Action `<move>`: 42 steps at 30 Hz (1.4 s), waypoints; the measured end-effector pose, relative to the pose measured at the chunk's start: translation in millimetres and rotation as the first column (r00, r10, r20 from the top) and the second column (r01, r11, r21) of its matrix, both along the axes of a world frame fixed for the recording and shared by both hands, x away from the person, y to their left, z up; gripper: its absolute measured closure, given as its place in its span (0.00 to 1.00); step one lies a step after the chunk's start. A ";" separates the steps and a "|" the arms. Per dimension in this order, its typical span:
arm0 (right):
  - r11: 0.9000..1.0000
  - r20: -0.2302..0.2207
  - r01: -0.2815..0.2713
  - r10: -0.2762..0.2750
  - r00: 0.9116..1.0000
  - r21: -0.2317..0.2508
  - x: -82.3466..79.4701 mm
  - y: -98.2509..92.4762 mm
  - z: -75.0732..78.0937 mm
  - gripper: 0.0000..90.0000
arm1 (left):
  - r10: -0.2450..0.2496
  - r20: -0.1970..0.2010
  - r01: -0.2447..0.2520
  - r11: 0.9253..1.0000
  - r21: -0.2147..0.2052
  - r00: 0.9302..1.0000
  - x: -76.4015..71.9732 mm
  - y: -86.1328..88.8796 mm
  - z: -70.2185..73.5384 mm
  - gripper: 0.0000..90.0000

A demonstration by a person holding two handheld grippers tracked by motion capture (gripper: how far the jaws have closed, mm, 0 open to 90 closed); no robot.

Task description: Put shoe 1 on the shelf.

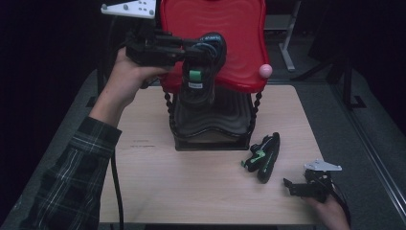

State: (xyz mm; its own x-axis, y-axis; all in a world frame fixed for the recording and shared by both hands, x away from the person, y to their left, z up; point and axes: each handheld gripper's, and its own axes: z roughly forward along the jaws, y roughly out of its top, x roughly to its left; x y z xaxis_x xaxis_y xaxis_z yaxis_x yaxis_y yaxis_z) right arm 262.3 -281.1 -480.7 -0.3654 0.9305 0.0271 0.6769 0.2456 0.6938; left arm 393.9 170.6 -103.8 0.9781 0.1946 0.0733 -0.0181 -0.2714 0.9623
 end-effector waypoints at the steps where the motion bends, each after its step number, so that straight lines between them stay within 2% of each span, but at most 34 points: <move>1: 1.000 0.000 0.000 0.000 1.000 0.000 0.0 0.0 0.0 0.00 | 0.008 0.005 -0.008 1.000 0.003 1.000 4.3 -0.5 1.4 0.76; 14: 1.000 0.000 -0.005 0.005 1.000 -0.001 -0.5 -0.3 0.0 0.00 | 0.102 0.064 -0.104 0.994 0.030 0.993 63.1 -9.4 13.5 0.76; 17: 1.000 0.001 -0.006 0.006 1.000 0.000 -0.5 -0.5 0.0 0.00 | 0.127 0.076 -0.129 0.991 0.027 0.989 75.7 -9.8 12.7 0.76; 21: 1.000 -0.001 -0.009 0.009 1.000 0.001 -0.9 -0.9 0.0 0.00 | 0.171 0.101 -0.176 0.983 0.042 0.980 88.5 -9.4 11.4 0.76; 24: 1.000 -0.001 -0.015 0.015 1.000 0.001 -1.4 -1.5 0.1 0.00 | 0.186 0.109 -0.192 0.980 0.052 0.977 93.6 -8.2 7.1 0.76; 27: 1.000 -0.001 -0.019 0.019 1.000 0.000 -1.8 -1.8 0.0 0.00 | 0.172 0.102 -0.177 0.984 0.035 0.980 93.5 -7.0 2.2 0.76; 31: 1.000 0.000 -0.019 0.019 1.000 -0.001 -1.9 -1.7 0.0 0.00 | 0.153 0.093 -0.158 0.986 0.044 0.984 91.2 -8.1 -4.5 0.76; 36: 1.000 0.000 -0.019 0.019 1.000 -0.002 -1.9 -1.7 0.0 0.00 | 0.155 0.086 -0.158 0.987 0.032 0.984 90.6 -7.1 -8.0 0.75; 37: 1.000 0.000 -0.019 0.019 1.000 -0.001 -1.9 -1.7 0.0 0.00 | 0.162 0.084 -0.165 0.986 0.036 0.983 90.3 -7.6 -7.9 0.73; 40: 1.000 0.000 -0.019 0.019 1.000 -0.001 -1.9 -1.7 0.0 0.00 | 0.192 0.070 -0.195 0.979 0.051 0.979 88.8 -8.3 -6.9 0.52; 42: 1.000 0.000 -0.019 0.019 1.000 -0.001 -1.9 -1.7 0.0 0.00 | 0.191 0.064 -0.195 0.979 0.054 0.979 86.7 -6.2 -6.7 0.46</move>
